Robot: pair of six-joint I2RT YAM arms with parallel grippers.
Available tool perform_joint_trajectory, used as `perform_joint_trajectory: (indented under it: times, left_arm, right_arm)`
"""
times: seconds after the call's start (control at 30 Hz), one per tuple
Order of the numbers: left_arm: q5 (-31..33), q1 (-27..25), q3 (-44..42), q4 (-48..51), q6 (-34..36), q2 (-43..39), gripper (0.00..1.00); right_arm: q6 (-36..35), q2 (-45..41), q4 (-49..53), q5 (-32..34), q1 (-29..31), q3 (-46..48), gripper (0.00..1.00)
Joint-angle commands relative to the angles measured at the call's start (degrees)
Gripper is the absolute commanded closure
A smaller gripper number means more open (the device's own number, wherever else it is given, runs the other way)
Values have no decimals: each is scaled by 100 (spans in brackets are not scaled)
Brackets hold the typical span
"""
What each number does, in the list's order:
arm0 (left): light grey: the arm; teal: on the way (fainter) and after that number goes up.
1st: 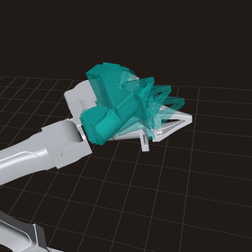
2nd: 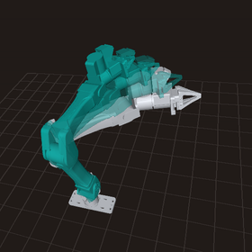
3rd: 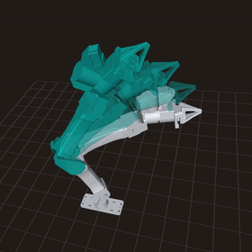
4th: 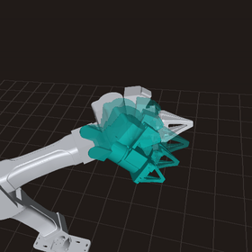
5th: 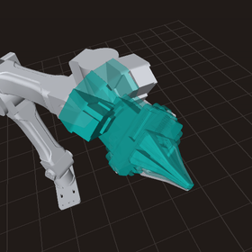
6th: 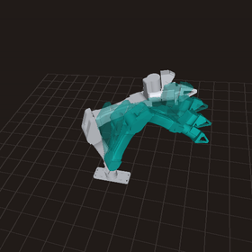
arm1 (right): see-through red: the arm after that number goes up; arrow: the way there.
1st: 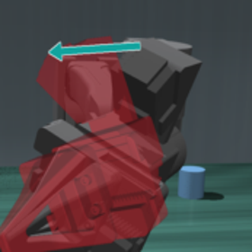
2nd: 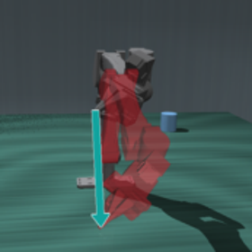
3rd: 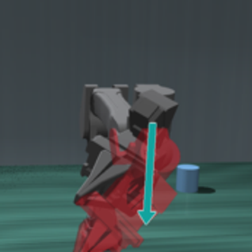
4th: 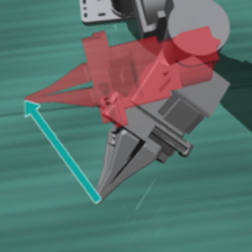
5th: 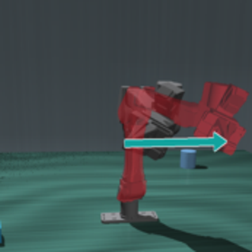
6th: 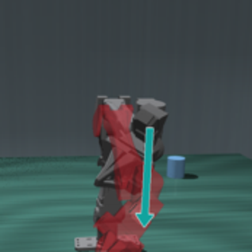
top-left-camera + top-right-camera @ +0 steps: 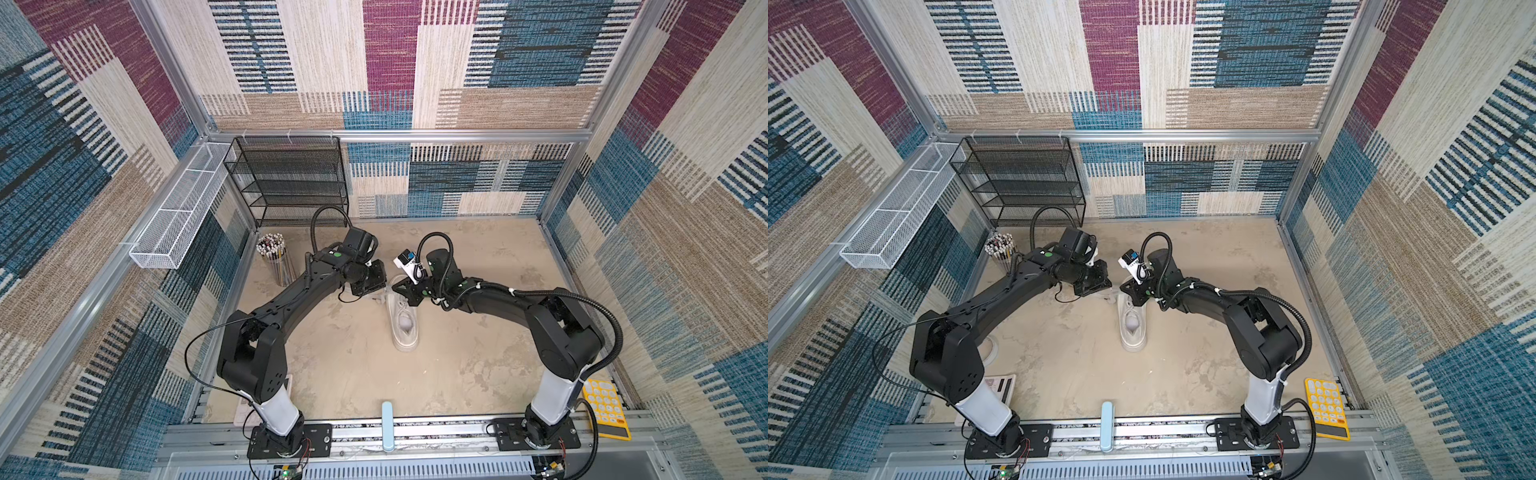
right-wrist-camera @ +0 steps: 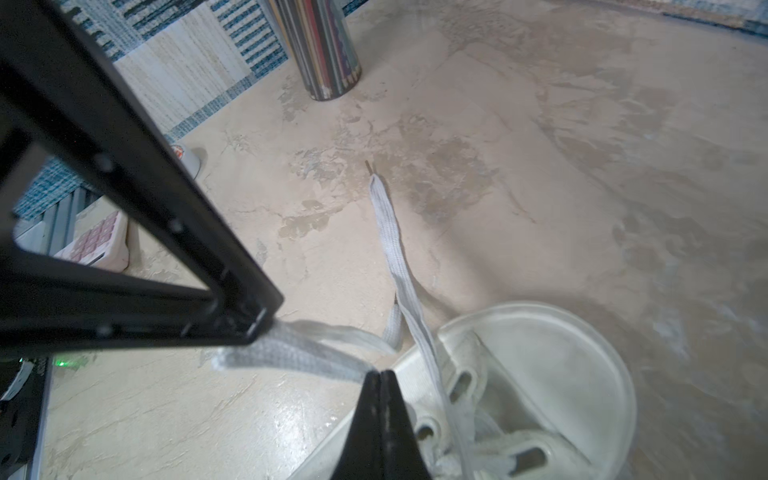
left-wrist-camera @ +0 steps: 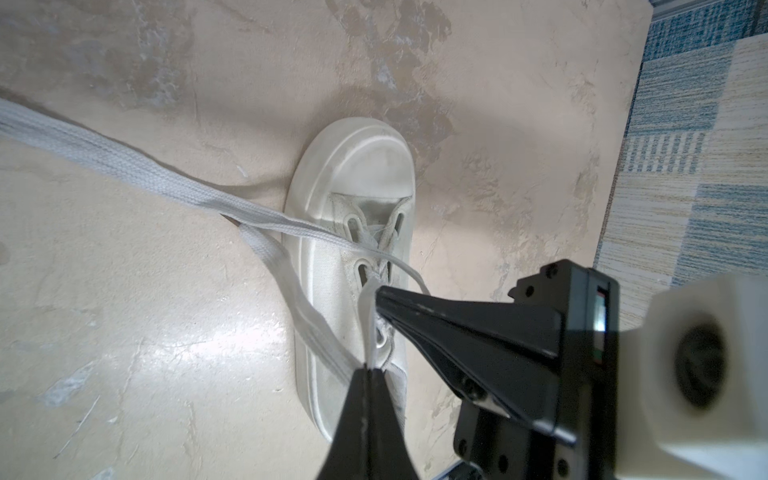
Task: Tie the shoes
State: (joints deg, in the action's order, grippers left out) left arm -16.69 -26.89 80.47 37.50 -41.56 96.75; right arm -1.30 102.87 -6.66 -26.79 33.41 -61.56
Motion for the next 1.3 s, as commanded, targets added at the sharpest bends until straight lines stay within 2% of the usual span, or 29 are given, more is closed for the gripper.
perform_joint_trajectory:
  times: [0.0,0.3,0.63,0.97,1.27]
  left_arm:
    - [-108,1,-61,-116,37,40,100]
    - [-447,-126,86,-296,-50,540,100]
    - [-585,-348,250,-410,-102,1082,99]
    - [-563,-349,-51,-410,-65,965,68]
    - [-478,-190,-439,-446,23,610,62]
  right_arm:
    - [554,-202,-457,623,-5,238,100]
    - [1116,-382,-829,1273,-83,527,100]
    - [1471,-175,-566,1404,-256,417,100]
    - [1600,83,-439,1105,-378,336,100]
    - [1652,202,-346,1025,-396,265,100]
